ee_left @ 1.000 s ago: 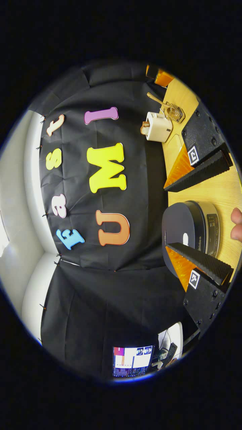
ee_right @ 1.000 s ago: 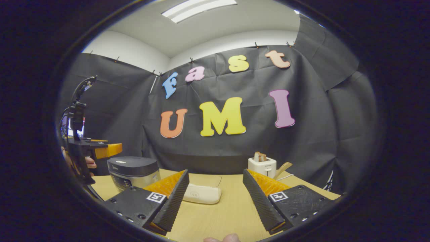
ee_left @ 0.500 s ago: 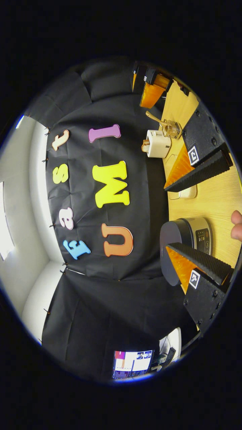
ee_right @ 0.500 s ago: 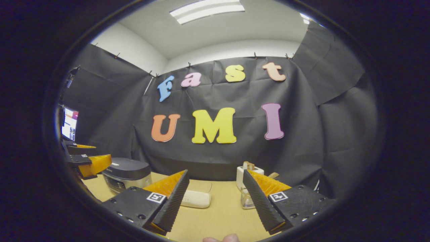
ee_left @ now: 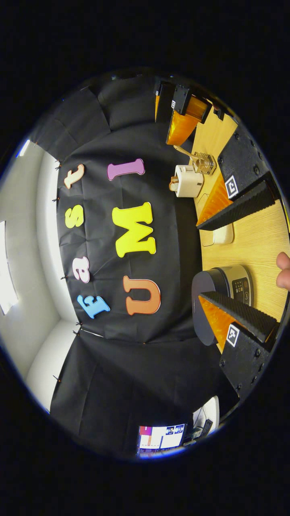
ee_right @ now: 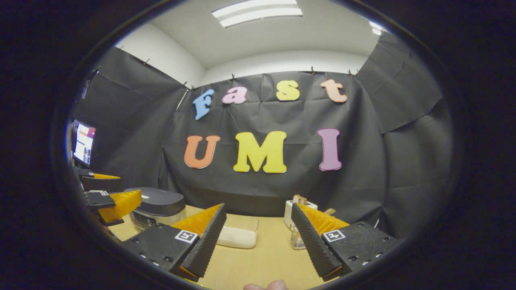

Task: Close the left gripper, press the button to open the rice cooker; take a wooden spoon from the chopstick holder with the right hand, scoop a spoonful of rice and pour it into the rice cooker, then put the wooden spoon back into the chopstick holder.

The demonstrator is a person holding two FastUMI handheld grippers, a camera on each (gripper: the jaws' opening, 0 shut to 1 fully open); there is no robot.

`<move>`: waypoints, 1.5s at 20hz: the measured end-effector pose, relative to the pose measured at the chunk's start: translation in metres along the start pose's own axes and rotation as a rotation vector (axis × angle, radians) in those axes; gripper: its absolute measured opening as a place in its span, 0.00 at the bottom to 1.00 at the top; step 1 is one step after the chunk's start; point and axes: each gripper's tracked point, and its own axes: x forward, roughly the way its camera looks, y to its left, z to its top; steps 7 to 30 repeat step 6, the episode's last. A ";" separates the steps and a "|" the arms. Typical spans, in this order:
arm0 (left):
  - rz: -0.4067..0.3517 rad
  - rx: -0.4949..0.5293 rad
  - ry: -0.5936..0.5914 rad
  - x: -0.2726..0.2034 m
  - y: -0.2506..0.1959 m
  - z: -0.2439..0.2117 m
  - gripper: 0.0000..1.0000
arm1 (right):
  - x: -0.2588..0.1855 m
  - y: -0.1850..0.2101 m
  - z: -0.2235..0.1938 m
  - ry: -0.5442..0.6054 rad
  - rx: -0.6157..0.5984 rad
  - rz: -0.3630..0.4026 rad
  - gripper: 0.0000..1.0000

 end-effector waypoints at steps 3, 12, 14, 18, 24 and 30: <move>0.005 0.019 0.008 -0.001 0.005 -0.006 0.96 | -0.005 -0.001 0.006 -0.015 -0.003 -0.016 0.93; 0.013 0.007 0.028 -0.002 0.014 -0.011 0.96 | -0.004 -0.001 0.003 -0.010 0.023 -0.023 0.94; 0.013 0.007 0.028 -0.002 0.014 -0.011 0.96 | -0.004 -0.001 0.003 -0.010 0.023 -0.023 0.94; 0.013 0.007 0.028 -0.002 0.014 -0.011 0.96 | -0.004 -0.001 0.003 -0.010 0.023 -0.023 0.94; 0.013 0.007 0.028 -0.002 0.014 -0.011 0.96 | -0.004 -0.001 0.003 -0.010 0.023 -0.023 0.94; 0.013 0.007 0.028 -0.002 0.014 -0.011 0.96 | -0.004 -0.001 0.003 -0.010 0.023 -0.023 0.94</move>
